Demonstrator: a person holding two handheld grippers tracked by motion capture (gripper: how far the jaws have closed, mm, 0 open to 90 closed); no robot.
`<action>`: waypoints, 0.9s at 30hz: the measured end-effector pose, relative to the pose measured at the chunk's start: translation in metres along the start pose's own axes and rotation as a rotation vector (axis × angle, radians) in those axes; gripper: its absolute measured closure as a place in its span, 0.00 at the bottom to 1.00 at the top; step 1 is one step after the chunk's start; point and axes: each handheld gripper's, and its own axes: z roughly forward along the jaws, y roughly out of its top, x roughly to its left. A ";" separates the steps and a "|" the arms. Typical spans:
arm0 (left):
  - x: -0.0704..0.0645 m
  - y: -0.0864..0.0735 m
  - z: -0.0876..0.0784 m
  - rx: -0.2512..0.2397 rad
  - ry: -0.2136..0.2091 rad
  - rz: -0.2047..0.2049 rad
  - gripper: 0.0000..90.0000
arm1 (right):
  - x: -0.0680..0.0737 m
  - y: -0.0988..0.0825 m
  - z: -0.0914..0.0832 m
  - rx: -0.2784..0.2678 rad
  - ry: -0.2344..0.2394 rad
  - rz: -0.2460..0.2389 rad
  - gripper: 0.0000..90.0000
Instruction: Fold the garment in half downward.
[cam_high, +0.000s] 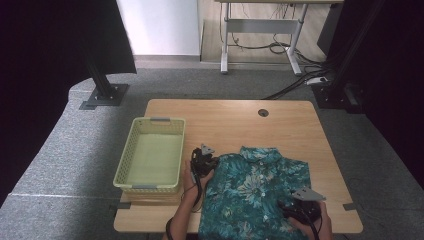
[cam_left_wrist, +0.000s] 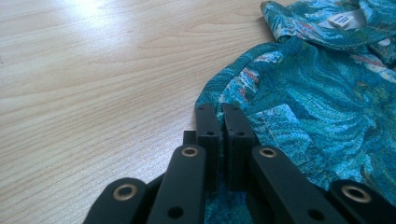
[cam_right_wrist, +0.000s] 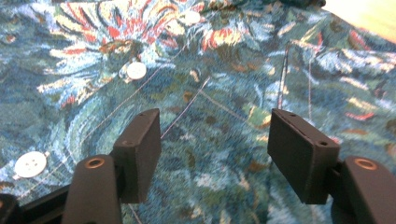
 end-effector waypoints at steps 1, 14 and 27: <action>0.000 0.000 0.000 -0.001 0.000 -0.001 0.97 | -0.001 0.002 0.000 0.001 0.005 -0.001 0.39; -0.004 0.000 0.000 -0.001 0.022 0.027 0.97 | -0.037 0.014 0.012 -0.011 0.093 0.043 0.39; -0.005 0.000 0.000 -0.003 0.031 0.035 0.97 | -0.063 0.030 0.026 -0.013 0.098 0.029 0.41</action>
